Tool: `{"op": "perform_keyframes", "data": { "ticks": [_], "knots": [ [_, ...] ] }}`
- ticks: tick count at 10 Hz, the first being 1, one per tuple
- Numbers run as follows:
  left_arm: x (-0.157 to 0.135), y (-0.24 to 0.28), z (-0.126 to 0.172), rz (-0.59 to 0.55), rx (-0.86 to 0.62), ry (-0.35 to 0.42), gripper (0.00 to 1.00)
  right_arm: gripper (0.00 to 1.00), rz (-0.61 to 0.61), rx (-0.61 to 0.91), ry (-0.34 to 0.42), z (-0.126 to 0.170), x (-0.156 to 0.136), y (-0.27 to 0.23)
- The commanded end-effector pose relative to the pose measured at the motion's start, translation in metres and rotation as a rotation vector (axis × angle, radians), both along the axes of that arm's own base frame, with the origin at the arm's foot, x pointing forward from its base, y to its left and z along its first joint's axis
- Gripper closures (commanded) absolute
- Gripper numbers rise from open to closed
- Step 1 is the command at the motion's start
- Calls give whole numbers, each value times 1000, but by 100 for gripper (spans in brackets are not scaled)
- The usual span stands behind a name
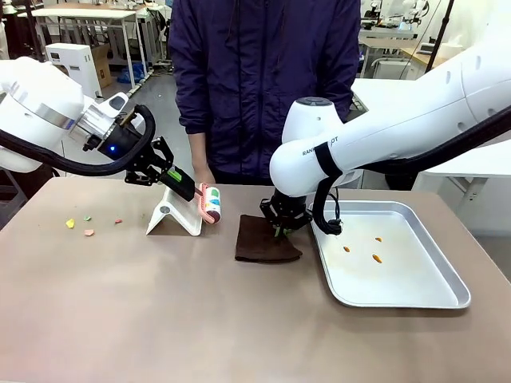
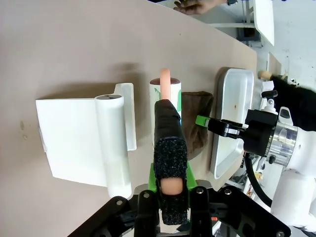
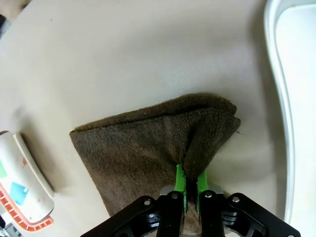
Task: Clean the surface of the table.
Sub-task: Hold the Lint Roller with your left hand and the towel with your right hand.
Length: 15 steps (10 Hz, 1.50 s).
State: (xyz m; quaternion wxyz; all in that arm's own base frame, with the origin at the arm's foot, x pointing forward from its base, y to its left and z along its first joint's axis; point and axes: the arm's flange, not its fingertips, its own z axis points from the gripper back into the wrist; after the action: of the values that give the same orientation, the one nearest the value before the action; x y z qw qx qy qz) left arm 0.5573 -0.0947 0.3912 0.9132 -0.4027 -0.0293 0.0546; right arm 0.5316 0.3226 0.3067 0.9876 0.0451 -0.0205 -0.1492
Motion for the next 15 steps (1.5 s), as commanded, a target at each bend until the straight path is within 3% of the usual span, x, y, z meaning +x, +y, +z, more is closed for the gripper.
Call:
{"op": "perform_keyframes", "data": {
  "ticks": [1,4,6,8,10,12,13,15],
  "knots": [
    [2,-1,2,-9,-23,-24,100,100,20,14,44,-12,-3,-7],
    [-1,1,5,-10,-34,-37,100,100,50,80,46,-7,-5,-12],
    [-26,8,22,-64,-141,-83,100,100,116,382,51,18,-12,-40],
    [-56,28,40,-150,-290,-83,100,100,133,674,75,38,-19,-74],
    [-90,50,53,-227,-472,-62,100,100,118,871,55,57,-25,-108],
    [-119,87,63,-276,-576,-92,100,100,163,956,3,81,-50,-131],
    [-133,116,62,-246,-605,-105,100,100,145,1026,-15,97,-72,-147],
    [-156,166,53,-293,-704,-76,100,100,36,1117,-53,109,-112,-178]
  ]
}}
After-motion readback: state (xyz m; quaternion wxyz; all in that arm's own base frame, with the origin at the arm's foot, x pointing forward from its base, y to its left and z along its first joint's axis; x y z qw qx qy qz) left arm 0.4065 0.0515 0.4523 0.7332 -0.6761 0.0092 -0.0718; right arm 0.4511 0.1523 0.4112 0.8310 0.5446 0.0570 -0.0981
